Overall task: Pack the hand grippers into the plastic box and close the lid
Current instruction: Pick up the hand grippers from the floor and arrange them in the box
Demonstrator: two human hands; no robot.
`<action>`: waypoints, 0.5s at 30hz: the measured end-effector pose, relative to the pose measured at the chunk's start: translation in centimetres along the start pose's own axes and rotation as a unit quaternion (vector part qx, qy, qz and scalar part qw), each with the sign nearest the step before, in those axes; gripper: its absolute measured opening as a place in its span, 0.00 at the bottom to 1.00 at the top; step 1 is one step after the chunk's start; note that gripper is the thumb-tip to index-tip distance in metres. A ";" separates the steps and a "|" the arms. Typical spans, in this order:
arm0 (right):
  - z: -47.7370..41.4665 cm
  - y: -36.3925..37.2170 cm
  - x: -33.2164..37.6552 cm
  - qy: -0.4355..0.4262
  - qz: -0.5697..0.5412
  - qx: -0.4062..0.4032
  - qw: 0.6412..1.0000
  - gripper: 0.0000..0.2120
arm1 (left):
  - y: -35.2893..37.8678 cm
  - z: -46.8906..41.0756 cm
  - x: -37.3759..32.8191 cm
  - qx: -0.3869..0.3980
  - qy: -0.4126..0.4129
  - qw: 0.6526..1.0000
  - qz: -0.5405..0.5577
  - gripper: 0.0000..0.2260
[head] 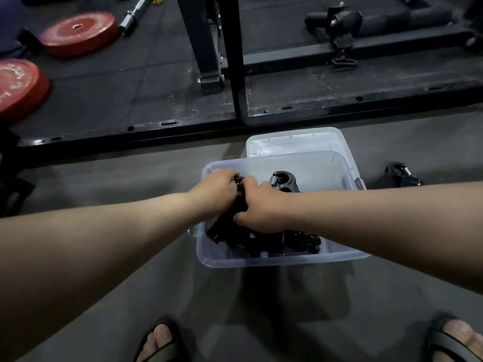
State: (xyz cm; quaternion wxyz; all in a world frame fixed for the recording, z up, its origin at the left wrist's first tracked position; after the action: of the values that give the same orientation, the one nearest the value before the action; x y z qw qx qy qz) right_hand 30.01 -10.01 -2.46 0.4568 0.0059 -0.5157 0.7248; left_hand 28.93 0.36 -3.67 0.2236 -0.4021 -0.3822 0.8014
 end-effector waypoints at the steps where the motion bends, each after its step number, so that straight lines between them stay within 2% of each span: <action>1: -0.1 -0.1 -0.1 -0.002 -0.005 0.000 1.000 0.30 | -0.1 -0.1 0.2 -0.002 -0.007 1.000 0.012 0.13; 5: 0.1 -1.2 -0.7 -0.020 -0.041 -0.031 0.998 0.18 | -0.8 -0.1 0.8 -0.026 -0.033 0.996 0.076 0.10; 7: 0.3 -1.8 -1.1 -0.023 -0.060 -0.046 0.997 0.17 | -1.5 0.1 0.7 -0.052 -0.042 0.989 0.128 0.09; 11: 0.5 -3.1 -2.4 -0.021 -0.172 -0.075 0.982 0.18 | -3.4 0.7 -0.4 -0.116 -0.022 0.957 0.267 0.20; 12: 0.5 -3.3 -2.7 -0.025 -0.208 -0.084 0.974 0.18 | -3.8 1.0 -1.0 -0.122 -0.005 0.952 0.281 0.20; 15: 0.7 -4.1 -4.0 -0.024 -0.333 -0.095 0.938 0.15 | -4.2 0.8 -2.8 -0.115 0.019 0.943 0.311 0.10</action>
State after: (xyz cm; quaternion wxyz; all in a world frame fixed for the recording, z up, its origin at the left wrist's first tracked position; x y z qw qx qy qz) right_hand 34.73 -12.91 -1.03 0.6579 0.1520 -0.5615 0.4783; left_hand 30.07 0.74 1.30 -0.0778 -0.5392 -0.3236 0.7737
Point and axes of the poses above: each hand's wrist, its own z-axis away from the middle knuckle, its own y-axis out of the palm, x = y × z, the point moved 9 cm from there along -z, towards the middle knuckle, and after that the axes turned 4 degrees about -y, right-handed, at the moved point
